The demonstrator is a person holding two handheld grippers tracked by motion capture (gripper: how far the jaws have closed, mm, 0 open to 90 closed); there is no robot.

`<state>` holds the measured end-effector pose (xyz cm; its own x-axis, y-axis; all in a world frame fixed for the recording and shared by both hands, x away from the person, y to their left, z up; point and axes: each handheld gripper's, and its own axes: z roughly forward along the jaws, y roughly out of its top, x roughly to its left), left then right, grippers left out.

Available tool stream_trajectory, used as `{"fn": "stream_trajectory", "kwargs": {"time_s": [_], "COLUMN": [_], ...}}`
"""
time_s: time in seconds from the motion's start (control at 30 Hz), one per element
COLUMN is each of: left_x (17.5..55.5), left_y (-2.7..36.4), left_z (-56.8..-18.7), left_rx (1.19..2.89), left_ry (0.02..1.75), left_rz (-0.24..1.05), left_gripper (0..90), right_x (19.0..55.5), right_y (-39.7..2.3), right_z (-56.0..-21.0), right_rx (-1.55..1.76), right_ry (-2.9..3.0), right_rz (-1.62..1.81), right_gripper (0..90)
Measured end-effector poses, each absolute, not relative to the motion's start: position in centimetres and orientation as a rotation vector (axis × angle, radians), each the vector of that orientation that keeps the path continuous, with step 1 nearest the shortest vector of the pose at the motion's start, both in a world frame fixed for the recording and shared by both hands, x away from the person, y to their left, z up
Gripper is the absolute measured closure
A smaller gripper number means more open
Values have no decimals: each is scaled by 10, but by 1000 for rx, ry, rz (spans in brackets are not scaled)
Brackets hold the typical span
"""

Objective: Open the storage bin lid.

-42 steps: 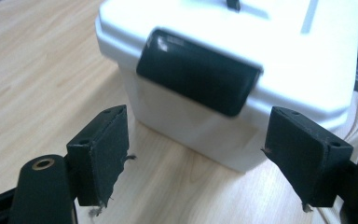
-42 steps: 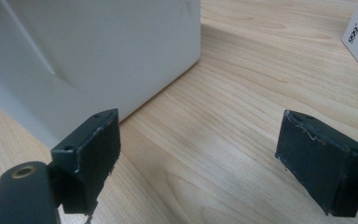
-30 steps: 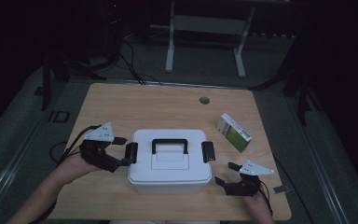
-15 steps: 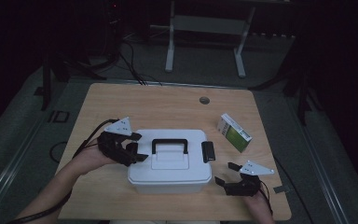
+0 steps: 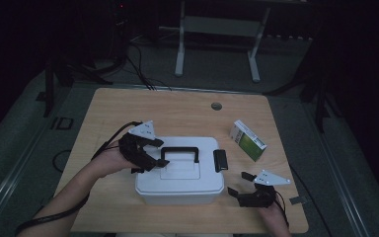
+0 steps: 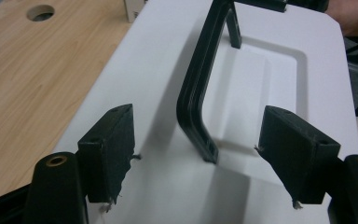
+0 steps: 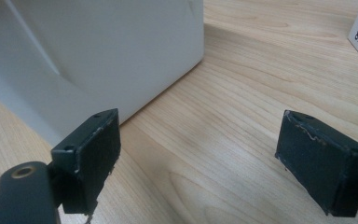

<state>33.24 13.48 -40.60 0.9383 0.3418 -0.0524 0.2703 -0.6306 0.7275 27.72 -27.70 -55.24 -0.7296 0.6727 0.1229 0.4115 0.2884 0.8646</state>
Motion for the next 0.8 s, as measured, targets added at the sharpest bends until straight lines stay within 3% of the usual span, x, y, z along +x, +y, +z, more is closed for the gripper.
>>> {"fn": "stream_trajectory", "kwargs": {"time_s": [0.2,0.67,0.8], "left_x": [338,344,343], "left_y": [125,109,105], "left_z": [-407,-406,-405], "left_rx": [2308,2348,2360], "left_ry": [431,382,352], "left_rz": [111,79,57], "left_gripper": [335,625,670], "right_x": [277,277,277], "right_y": [-277,-278,-278], "right_z": [-553,-553,-553], "right_rx": [992,987,987], "right_ry": [2296,2302,2303], "right_rz": [1419,1422,1420], "right_gripper": [134,134,134]}}
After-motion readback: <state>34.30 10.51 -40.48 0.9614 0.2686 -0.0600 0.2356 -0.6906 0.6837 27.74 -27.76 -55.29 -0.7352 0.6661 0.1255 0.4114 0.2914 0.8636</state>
